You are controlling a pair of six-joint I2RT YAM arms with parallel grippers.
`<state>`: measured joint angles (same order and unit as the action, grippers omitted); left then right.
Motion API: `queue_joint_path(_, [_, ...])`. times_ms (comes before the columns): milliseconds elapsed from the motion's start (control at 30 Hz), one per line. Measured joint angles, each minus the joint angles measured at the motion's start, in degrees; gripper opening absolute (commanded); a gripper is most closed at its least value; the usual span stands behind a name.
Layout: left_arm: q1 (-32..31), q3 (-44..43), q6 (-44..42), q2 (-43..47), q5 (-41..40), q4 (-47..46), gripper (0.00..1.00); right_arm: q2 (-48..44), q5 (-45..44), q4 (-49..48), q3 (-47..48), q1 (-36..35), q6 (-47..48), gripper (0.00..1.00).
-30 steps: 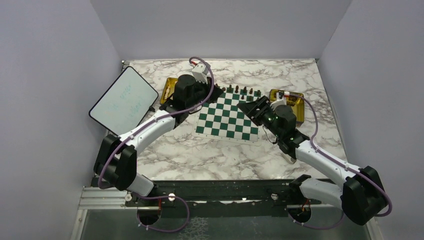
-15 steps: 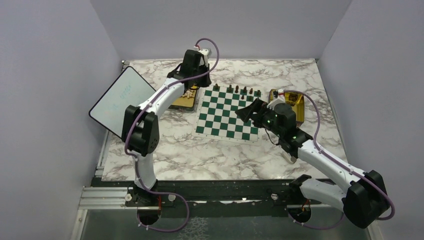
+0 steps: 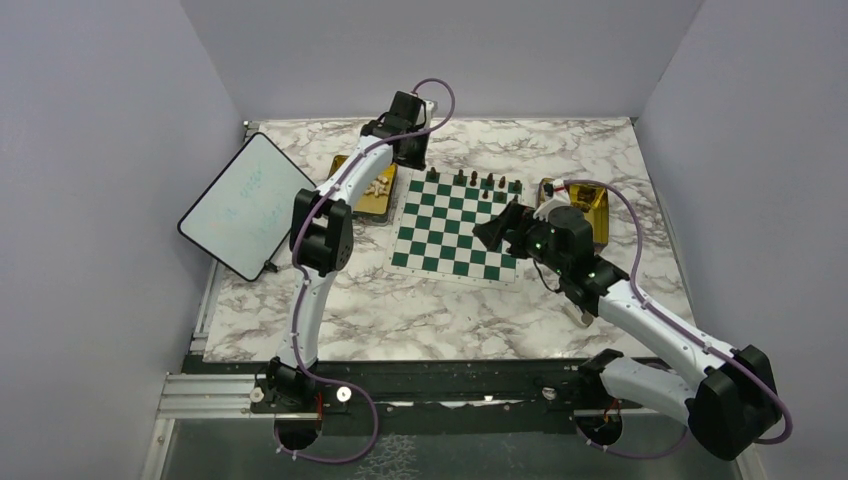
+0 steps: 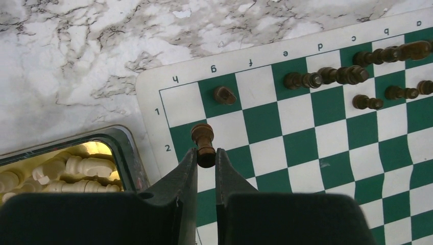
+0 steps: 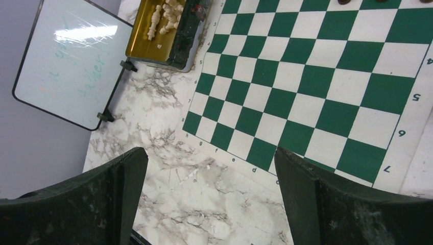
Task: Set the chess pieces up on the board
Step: Place the chess piece on the chessboard.
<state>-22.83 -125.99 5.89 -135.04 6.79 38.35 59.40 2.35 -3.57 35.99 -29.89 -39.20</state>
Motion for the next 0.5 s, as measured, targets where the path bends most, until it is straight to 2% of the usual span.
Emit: queue_joint_path(500, [0.7,-4.8,-3.4,-5.7,-1.3,3.1,0.04,-0.9,-0.4,0.5,0.9,0.0,0.7,0.99])
